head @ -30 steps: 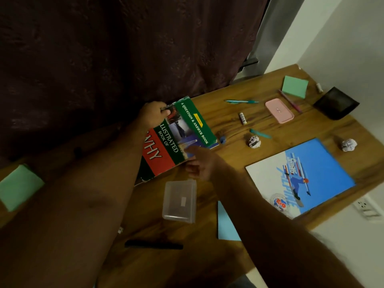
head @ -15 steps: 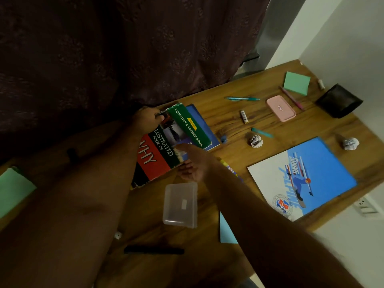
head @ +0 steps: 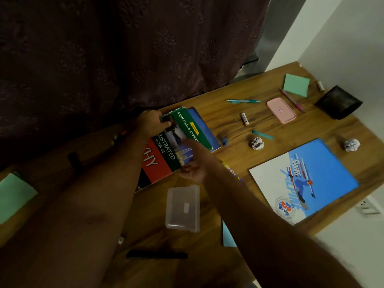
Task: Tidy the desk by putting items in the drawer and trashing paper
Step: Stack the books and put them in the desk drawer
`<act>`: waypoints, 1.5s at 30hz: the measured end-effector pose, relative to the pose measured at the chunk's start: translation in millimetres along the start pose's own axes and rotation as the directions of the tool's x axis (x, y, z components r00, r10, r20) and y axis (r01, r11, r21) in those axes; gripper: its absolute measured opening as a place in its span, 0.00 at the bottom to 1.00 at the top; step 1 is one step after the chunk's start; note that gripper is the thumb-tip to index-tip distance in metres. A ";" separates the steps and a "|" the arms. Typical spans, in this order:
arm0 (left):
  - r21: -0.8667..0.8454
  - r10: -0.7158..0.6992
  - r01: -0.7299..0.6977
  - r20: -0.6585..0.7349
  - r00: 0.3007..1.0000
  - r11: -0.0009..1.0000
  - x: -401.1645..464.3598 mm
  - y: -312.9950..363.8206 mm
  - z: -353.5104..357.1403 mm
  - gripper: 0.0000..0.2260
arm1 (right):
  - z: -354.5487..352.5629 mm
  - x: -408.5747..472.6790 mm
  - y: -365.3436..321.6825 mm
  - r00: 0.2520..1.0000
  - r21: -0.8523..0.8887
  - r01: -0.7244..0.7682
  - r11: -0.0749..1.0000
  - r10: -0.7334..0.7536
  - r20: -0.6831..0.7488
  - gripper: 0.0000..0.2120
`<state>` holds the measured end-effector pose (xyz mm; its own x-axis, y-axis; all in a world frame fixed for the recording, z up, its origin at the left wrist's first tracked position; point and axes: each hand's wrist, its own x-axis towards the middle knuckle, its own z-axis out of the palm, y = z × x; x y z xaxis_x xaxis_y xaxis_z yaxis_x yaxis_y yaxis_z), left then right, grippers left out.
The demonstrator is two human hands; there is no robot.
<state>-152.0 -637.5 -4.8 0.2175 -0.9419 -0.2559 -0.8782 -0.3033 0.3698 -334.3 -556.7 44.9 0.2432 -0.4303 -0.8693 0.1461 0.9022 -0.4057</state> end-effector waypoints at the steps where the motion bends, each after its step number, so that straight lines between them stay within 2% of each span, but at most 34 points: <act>1: -0.022 0.005 -0.005 0.019 1.000 1.000 -1.3 -0.2 -2.0 0.20 | 2.4 -0.1 0.4 1.000 0.019 0.006 1.000 -0.006 0.001 0.25; 6: -0.085 -0.017 0.021 0.047 0.999 0.996 -5.1 1.4 -15.6 0.18 | 7.5 -1.9 1.8 0.999 -0.009 0.047 0.999 -0.047 -0.026 0.20; 9: -0.127 0.002 0.004 0.047 0.999 0.992 -8.8 9.9 -32.6 0.17 | 1.2 -7.9 1.4 0.999 -0.005 0.037 0.999 -0.037 0.005 0.13; 13: -0.153 0.099 -0.085 0.085 0.991 0.985 -22.3 23.5 -56.6 0.18 | 1.0 -15.0 4.9 0.995 0.017 0.088 0.996 -0.089 0.046 0.10; 14: -0.145 0.128 -0.115 0.078 0.989 0.983 -27.9 26.2 -61.6 0.18 | 3.1 -16.3 6.0 0.993 0.012 0.111 0.994 -0.112 0.046 0.12; 16: -0.128 0.185 -0.180 0.027 0.982 0.975 -41.0 31.6 -68.5 0.16 | 4.4 -14.7 10.5 0.989 0.004 0.144 0.990 -0.144 0.032 0.23; 18: -0.118 0.246 -0.250 -0.051 0.968 0.961 -53.4 38.5 -74.7 0.15 | 6.1 -12.3 13.5 0.983 -0.031 0.184 0.982 -0.183 0.023 0.25; 21: -0.145 0.301 -0.325 -0.163 0.939 0.934 -72.6 50.2 -87.4 0.15 | 0.6 -13.1 14.8 0.970 -0.054 0.242 0.969 -0.243 -0.010 0.24; 25: -0.278 0.313 -0.389 -0.279 0.908 0.878 -92.6 75.9 -107.0 0.14 | -15.4 -36.1 7.0 0.937 0.044 0.347 0.937 -0.348 0.028 0.16; 28: -0.330 0.312 -0.421 -0.337 0.889 0.845 -100.9 100.8 -116.7 0.14 | -32.7 -49.6 -3.3 0.849 0.029 0.528 0.849 -0.527 -0.031 0.15; 30: -0.373 0.317 -0.438 -0.343 0.884 0.818 -103.6 119.2 -120.3 0.15 | -46.6 -57.3 -9.5 0.781 0.005 0.620 0.785 -0.617 -0.097 0.17; 32: -0.433 0.312 -0.440 -0.336 0.888 0.787 -104.7 140.0 -119.1 0.16 | -67.0 -67.6 -17.1 0.727 0.000 0.678 0.735 -0.671 -0.146 0.14; 35: -0.505 0.307 -0.442 -0.331 0.892 0.741 -105.0 173.3 -105.2 0.16 | -102.4 -82.5 -24.8 0.694 -0.032 0.698 0.716 -0.686 -0.216 0.10; 38: -0.484 0.319 -0.433 -0.302 0.898 0.760 -108.0 212.2 -80.6 0.14 | -145.5 -89.5 -25.1 0.691 -0.069 0.678 0.732 -0.667 -0.279 0.09; 45: -0.341 0.385 -0.424 -0.181 0.905 0.839 -126.0 320.3 1.9 0.12 | -264.8 -110.9 -11.8 0.740 -0.033 0.606 0.795 -0.578 -0.343 0.12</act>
<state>-461.5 -615.8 144.2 -0.0638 -0.9954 0.0721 -0.6839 0.0962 0.7232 -616.8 -512.1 71.3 -0.2336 -0.8305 -0.5057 0.2317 0.4576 -0.8585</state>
